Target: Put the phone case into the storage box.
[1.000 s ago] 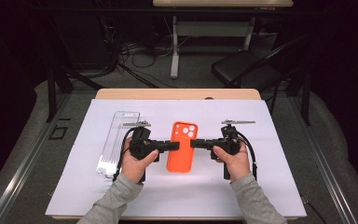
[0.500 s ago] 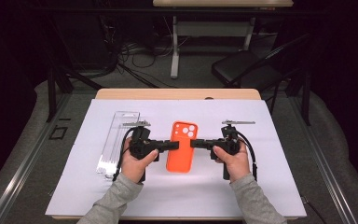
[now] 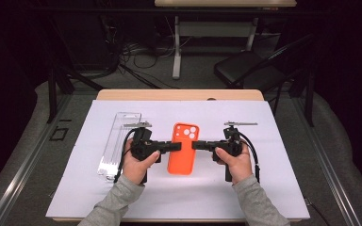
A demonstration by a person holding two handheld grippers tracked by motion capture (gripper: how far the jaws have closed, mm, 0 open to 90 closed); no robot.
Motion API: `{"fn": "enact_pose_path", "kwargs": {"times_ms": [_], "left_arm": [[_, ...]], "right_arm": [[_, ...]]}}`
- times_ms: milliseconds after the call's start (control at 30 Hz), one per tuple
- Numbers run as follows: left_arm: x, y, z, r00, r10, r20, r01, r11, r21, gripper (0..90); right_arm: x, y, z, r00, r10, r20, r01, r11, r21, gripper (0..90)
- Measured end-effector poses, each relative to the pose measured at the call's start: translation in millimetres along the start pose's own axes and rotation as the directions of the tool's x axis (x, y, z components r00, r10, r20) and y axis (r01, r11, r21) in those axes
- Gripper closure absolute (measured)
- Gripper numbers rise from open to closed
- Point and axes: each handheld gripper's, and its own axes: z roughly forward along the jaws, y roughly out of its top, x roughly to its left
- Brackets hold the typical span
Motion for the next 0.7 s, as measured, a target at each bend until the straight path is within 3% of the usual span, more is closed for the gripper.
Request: {"fn": "enact_pose_path", "kwargs": {"times_ms": [433,700], "left_arm": [[1.3,0.7,-0.7,1.0,-0.001,0.002,0.001,1.0,0.001,71.0],[2.2,1.3,-1.3,1.0,-0.008,-0.001,0.008,1.0,0.003,68.1]], "right_arm": [[-0.2,0.1,-0.1,1.0,-0.007,0.006,0.007,1.0,0.001,83.4],[0.2,0.1,-0.7,0.9988,-0.025,0.042,0.024,1.0,0.005,83.5]]}}
